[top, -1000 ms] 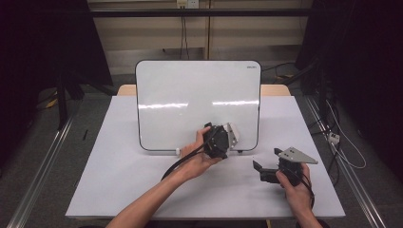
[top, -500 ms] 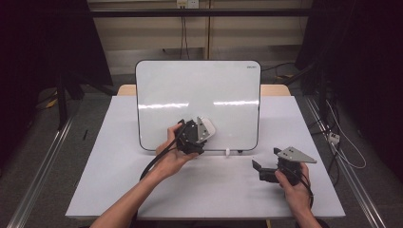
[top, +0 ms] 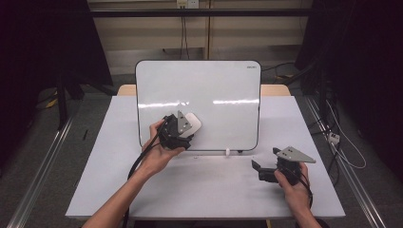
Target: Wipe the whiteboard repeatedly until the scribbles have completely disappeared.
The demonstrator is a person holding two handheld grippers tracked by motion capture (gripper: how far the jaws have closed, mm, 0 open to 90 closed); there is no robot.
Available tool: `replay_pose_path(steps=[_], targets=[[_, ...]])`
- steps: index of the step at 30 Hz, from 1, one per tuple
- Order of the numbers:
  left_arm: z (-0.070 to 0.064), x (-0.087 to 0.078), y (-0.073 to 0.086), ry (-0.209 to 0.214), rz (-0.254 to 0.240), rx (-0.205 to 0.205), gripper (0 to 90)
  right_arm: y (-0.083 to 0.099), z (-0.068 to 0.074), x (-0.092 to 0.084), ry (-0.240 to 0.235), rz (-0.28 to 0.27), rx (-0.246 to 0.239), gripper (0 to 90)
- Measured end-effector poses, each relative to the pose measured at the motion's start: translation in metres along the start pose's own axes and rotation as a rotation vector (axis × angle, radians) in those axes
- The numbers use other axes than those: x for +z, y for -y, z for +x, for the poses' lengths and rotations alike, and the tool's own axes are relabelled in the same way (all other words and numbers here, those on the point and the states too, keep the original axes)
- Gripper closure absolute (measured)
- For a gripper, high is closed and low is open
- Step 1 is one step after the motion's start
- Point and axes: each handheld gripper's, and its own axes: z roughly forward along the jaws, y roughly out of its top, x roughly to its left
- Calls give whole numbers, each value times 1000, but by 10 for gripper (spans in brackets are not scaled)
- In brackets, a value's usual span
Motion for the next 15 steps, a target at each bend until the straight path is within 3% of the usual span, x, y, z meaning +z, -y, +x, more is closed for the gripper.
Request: replay_pose_path(steps=[5, 10, 11, 15], targets=[[7, -3, 2, 31, -10, -52, 301, 0, -1, -1, -1, -5, -3, 56], [7, -4, 6, 21, -22, -68, 302, 0, -1, -1, -1, -4, -2, 56], [9, -5, 6, 25, -6, -51, 302, 1, -1, -1, -1, -3, -2, 56], [9, -11, 5, 46, -47, -74, 302, 0, -1, -1, 0, -3, -3, 56]])
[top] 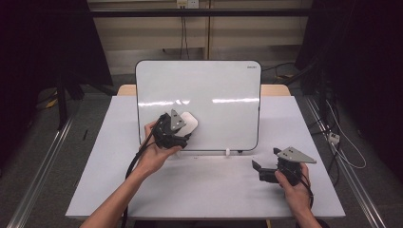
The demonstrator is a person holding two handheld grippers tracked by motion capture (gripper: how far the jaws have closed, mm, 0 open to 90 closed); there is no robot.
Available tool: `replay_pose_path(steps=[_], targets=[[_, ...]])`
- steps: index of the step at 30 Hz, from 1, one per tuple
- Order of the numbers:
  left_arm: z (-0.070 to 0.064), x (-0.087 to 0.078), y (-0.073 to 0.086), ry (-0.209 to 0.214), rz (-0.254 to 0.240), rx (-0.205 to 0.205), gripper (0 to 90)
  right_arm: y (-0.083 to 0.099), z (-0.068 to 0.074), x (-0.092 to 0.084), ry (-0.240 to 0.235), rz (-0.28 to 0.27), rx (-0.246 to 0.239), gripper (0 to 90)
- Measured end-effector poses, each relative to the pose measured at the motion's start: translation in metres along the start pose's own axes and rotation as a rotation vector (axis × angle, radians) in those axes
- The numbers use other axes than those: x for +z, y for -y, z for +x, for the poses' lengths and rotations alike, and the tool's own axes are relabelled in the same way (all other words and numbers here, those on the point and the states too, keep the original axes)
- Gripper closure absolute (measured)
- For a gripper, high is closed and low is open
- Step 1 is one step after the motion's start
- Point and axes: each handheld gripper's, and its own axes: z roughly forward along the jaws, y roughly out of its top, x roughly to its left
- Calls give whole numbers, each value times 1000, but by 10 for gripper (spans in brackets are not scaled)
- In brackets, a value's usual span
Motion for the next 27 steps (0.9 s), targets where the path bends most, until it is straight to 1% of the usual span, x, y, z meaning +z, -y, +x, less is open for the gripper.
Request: replay_pose_path(steps=[2, 3, 5, 6, 7, 8, 9, 11, 13, 15, 17, 18, 21, 22, 23, 24, 25, 27], targets=[[-2, -8, -4, -7, -23, 11, 302, 0, 0, 0, 0, 0, -2, 56], [-3, -12, -6, -7, -33, 10, 301, 0, 0, 1, 0, 0, 0, 56], [-1, -18, -7, -6, -53, -9, 301, 0, 1, 1, -2, 1, -3, 56], [0, -22, -7, -13, -50, -7, 301, 0, 1, 0, -3, 1, -4, 56], [2, -24, -6, -12, -66, -25, 301, 0, 1, 0, -3, 0, -4, 56], [4, -26, -5, -18, -68, -26, 301, 0, 1, 0, -4, 0, -4, 56], [7, -29, -4, -11, -71, -45, 301, 0, 2, 0, -3, 2, -3, 56], [12, -31, -1, -22, -78, -74, 301, 0, 1, 1, -3, 1, -1, 56], [17, -32, 1, -20, -84, -94, 301, 0, 1, 1, -3, 2, -2, 56], [19, -35, 4, -18, -82, -106, 301, 0, 2, 2, -4, 3, -5, 56], [20, -38, 6, -34, -88, -97, 301, -1, 2, 2, -5, 4, -7, 56], [20, -40, 7, -25, -93, -113, 301, -1, 2, 2, -5, 6, -4, 56], [25, -46, 9, -41, -105, -122, 301, -1, 3, 2, -6, 5, -5, 56], [28, -48, 9, -33, -107, -133, 301, -1, 3, 2, -6, 5, -4, 56], [29, -49, 10, -34, -115, -149, 301, -1, 3, 2, -6, 5, -4, 56], [31, -52, 11, -42, -110, -151, 300, -1, 3, 2, -6, 6, -2, 56], [32, -54, 11, -48, -118, -157, 301, -1, 2, 3, -6, 5, -3, 56], [35, -59, 11, -50, -123, -163, 300, -1, 2, 2, -4, 3, 3, 56]])
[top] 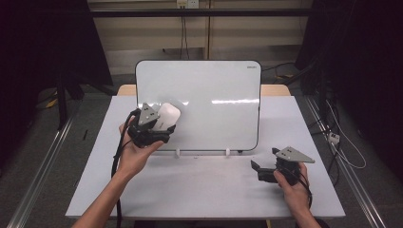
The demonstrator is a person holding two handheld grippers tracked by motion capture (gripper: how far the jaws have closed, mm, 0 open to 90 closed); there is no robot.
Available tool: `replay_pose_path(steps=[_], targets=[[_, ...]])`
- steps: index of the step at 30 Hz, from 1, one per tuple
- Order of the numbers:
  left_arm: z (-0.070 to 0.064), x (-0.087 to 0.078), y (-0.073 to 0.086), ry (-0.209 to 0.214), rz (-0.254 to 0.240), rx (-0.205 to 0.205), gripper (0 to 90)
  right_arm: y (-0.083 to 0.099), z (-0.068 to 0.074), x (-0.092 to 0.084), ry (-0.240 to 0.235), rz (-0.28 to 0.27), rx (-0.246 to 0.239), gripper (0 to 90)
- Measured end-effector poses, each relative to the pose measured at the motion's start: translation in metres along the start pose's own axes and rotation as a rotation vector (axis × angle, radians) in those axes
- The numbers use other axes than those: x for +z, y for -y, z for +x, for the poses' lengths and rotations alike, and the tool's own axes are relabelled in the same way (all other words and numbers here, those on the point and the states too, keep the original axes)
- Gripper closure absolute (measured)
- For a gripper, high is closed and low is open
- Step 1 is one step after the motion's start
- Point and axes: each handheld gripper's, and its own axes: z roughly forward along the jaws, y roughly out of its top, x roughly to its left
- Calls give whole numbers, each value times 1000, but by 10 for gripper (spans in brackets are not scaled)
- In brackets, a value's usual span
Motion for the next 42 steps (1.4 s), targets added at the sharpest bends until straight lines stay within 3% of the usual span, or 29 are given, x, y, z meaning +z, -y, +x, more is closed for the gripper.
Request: replay_pose_path(steps=[10, 15, 20, 30, 42], targets=[[12, -11, 4, -36, -17, -21, 300, -4, 3, 6, -2, -1, -4, 56], [18, -13, 3, -54, -7, -13, 300, -4, 2, 7, -7, 4, -3, 56], [26, -9, 0, -80, -8, -32, 300, -3, 1, 6, -9, 3, -6, 56], [37, 7, -5, -88, 0, -68, 300, -2, 1, 4, -7, -1, -3, 56], [36, 23, -7, -100, 22, -47, 300, -2, 1, 3, -7, -2, -4, 56]])
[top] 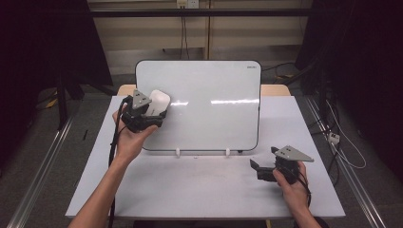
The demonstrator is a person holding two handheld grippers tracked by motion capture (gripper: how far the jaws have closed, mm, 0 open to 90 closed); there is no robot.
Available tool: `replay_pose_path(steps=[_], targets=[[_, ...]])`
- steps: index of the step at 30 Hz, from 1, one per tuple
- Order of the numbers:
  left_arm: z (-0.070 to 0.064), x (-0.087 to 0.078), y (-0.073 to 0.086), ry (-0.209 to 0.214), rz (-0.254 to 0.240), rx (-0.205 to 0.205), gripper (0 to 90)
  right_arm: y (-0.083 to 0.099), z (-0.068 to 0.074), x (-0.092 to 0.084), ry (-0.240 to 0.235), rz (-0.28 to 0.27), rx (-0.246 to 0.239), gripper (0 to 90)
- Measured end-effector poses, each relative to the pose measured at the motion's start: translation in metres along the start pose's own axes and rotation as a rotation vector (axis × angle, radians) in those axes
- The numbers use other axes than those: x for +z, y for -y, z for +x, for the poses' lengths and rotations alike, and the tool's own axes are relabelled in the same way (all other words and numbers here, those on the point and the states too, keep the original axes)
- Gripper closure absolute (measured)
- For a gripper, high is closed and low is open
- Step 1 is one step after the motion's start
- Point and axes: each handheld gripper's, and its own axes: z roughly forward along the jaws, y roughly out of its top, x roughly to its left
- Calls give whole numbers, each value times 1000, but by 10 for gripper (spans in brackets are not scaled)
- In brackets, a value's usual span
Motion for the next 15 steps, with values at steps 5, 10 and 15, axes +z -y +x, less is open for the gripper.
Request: replay_pose_path(steps=[5, 10, 15], targets=[[-3, 6, 1, -6, 6, 11, 299, 0, 0, 0, -3, 0, -1, 56], [-8, 16, 3, -33, 21, 32, 297, 0, 0, 1, -4, 0, -5, 56], [-7, 16, 4, -27, 22, 25, 296, 0, 0, 1, -5, 1, -4, 56]])
